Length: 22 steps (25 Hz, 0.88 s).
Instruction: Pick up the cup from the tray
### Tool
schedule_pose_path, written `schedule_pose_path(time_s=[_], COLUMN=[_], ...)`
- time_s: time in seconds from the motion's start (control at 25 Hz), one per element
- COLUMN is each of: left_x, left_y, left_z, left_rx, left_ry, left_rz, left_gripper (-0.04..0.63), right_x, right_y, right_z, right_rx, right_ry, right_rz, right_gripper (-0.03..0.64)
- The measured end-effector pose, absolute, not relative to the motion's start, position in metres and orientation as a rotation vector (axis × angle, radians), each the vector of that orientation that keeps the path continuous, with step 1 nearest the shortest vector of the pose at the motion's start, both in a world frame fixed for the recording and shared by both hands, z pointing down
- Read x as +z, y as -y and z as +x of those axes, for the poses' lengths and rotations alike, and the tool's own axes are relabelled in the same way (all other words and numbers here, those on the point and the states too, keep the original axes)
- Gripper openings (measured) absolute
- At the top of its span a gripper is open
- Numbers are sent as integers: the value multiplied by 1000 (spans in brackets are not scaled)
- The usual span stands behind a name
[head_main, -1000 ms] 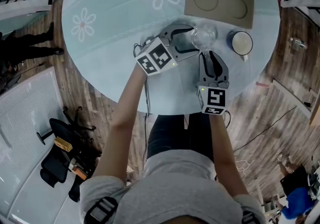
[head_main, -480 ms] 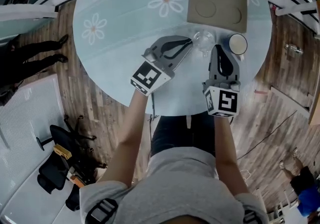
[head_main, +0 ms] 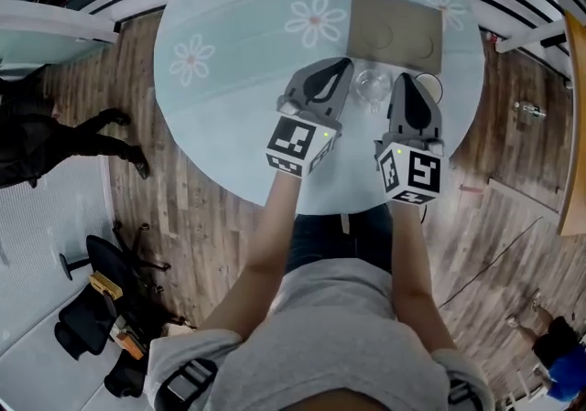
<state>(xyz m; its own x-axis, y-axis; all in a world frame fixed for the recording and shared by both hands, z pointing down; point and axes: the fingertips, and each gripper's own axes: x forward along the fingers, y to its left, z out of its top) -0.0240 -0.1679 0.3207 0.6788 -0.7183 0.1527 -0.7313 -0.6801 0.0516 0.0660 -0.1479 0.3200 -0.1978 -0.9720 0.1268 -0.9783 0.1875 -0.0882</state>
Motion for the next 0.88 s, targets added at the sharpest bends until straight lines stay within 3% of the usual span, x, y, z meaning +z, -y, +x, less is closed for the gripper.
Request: schedule_pose_path(time_s=[0.88], left_x=[293], left_y=[170], left_z=[-40], left_rx=[154], left_ry=[1466], left_rz=[2709], left_gripper=[8], right_x=[299], right_y=[147], right_z=[59], right_rx=[180], right_ry=[2387], right_rz=[1968], right_gripper=[8])
